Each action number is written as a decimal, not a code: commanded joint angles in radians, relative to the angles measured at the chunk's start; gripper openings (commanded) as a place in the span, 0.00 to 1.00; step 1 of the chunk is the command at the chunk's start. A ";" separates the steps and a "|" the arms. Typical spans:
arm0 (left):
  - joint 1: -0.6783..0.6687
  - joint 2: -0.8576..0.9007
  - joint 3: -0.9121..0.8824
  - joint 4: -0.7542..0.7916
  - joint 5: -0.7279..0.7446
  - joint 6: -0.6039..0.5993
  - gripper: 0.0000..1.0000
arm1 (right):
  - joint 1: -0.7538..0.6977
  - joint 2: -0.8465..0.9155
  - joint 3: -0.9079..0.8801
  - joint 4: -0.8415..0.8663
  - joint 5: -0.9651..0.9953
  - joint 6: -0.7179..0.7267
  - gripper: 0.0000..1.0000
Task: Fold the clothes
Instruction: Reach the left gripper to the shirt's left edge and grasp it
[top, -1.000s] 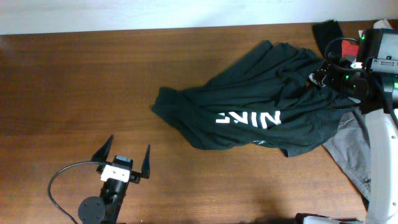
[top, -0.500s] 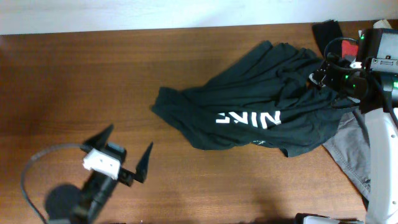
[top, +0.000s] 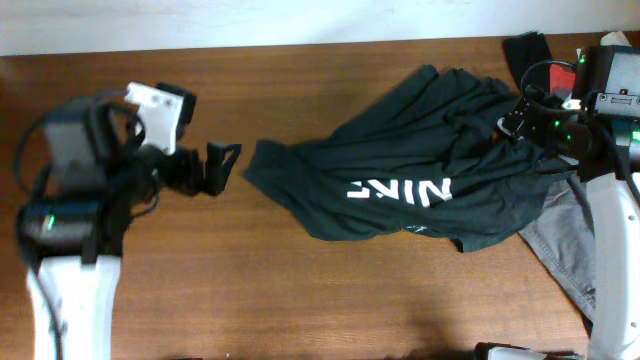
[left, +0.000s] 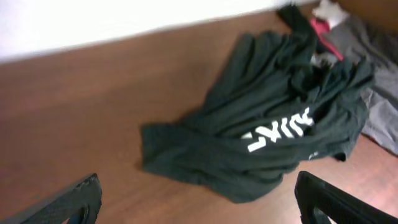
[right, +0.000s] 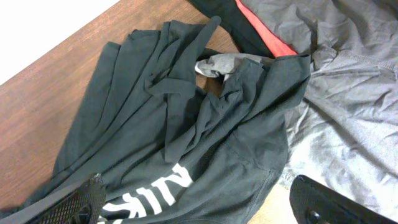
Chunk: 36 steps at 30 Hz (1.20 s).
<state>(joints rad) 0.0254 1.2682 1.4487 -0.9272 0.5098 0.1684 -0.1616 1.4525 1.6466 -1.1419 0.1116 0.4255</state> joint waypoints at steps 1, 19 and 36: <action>-0.004 0.085 0.015 -0.003 0.037 0.005 0.99 | -0.002 0.003 0.001 0.000 0.005 -0.003 0.99; -0.186 0.570 0.011 -0.005 -0.111 -0.026 0.01 | -0.002 0.003 0.001 0.000 0.005 -0.003 0.99; -0.232 0.810 0.010 0.102 -0.249 -0.131 0.01 | -0.002 0.003 0.001 0.001 0.005 -0.003 0.99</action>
<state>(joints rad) -0.2047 2.0483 1.4498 -0.8291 0.2863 0.0566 -0.1616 1.4525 1.6466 -1.1419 0.1116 0.4221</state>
